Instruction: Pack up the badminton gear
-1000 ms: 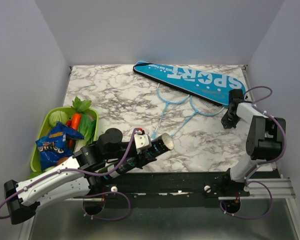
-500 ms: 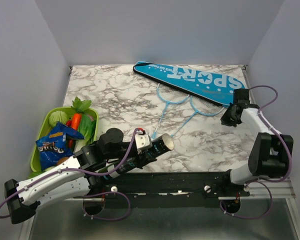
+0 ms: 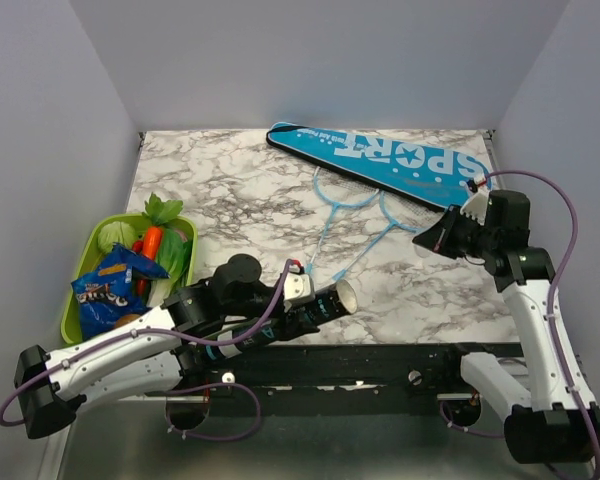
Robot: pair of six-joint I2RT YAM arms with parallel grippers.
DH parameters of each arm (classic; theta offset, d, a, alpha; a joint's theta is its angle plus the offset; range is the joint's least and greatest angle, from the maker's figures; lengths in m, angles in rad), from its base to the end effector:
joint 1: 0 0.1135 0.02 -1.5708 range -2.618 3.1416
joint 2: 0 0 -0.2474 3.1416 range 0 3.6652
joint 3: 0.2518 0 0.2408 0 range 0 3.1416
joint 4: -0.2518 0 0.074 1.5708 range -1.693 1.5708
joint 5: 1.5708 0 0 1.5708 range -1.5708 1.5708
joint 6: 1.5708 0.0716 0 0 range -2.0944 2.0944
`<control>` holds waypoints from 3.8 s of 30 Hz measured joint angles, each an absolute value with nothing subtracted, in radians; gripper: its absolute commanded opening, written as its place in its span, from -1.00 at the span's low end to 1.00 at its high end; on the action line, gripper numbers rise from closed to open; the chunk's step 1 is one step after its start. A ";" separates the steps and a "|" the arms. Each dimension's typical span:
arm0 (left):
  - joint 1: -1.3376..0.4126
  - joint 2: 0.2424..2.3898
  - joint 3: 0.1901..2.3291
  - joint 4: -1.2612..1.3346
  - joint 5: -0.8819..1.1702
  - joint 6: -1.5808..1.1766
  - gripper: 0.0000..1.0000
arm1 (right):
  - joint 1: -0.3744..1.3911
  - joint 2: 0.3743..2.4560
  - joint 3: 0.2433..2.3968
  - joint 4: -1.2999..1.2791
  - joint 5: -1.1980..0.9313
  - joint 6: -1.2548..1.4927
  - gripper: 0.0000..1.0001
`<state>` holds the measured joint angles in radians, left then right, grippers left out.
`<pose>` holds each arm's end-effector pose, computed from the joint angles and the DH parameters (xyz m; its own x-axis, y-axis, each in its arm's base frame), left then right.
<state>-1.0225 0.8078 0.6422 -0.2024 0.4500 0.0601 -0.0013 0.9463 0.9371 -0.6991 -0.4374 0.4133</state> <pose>0.0871 -0.2024 0.2632 -0.1283 0.3138 -0.9408 0.9895 0.1043 -0.1001 0.2146 0.0300 0.2817 -0.7245 0.3648 -0.5848 -0.0322 0.8296 0.5574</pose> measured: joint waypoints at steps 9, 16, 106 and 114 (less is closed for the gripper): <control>-1.023 0.844 0.642 -0.185 0.483 0.060 -0.69 | 0.143 0.803 0.992 -0.746 -0.739 0.411 -0.99; -1.023 0.853 0.642 -0.181 0.484 0.060 -0.69 | 0.255 0.760 0.992 -0.726 -0.826 0.471 -0.99; -1.023 0.827 0.642 -0.242 0.520 0.080 -0.68 | 0.817 0.746 0.740 -0.268 -0.685 0.756 -0.79; -1.023 0.815 0.642 -0.255 0.522 0.083 -0.69 | 0.836 0.745 0.723 -0.220 -0.684 0.785 -0.93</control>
<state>-1.0233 0.8146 0.6422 -0.2554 0.5220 0.0834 0.8356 0.7448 0.7227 -0.2203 -0.6842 0.7849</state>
